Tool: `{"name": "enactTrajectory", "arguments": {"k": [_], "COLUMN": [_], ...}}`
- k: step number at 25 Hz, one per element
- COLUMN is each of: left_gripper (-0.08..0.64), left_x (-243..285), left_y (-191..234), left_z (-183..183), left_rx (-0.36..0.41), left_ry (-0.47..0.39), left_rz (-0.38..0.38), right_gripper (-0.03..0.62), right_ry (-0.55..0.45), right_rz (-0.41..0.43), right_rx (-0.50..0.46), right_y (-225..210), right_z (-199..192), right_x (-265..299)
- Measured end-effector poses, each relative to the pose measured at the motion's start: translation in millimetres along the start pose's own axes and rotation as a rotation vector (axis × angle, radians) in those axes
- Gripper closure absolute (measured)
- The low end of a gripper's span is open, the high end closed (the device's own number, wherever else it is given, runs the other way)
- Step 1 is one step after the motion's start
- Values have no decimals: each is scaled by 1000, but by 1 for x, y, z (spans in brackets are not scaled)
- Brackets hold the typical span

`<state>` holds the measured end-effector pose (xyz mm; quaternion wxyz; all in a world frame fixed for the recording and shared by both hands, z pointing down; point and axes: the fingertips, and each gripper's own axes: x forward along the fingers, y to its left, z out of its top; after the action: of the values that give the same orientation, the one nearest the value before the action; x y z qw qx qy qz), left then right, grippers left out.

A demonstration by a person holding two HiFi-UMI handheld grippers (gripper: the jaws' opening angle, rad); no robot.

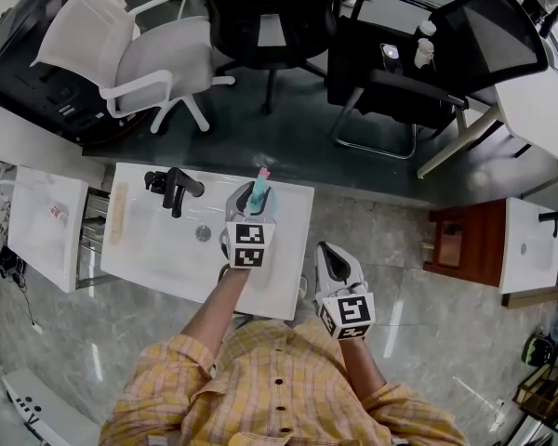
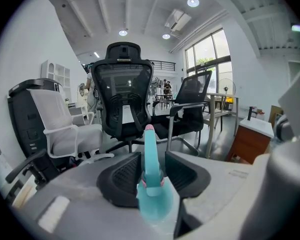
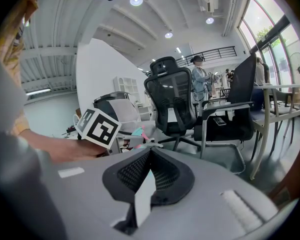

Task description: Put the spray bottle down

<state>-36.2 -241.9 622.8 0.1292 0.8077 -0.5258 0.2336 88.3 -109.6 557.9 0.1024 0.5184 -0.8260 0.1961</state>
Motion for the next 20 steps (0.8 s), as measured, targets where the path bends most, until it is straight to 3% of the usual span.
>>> {"name": "enactTrajectory", "arguments": {"k": [20], "left_gripper": [421], "left_x": [-56], "left_y": [1], "left_z": [21], "left_rx": [-23], "left_ry": [-65], "left_rz": [-8], "right_gripper": [592], "right_ry": [-42], "right_rz": [-10], "right_rx": [-10], "right_y": [32], "right_z": [13], "right_x": [-19]}}
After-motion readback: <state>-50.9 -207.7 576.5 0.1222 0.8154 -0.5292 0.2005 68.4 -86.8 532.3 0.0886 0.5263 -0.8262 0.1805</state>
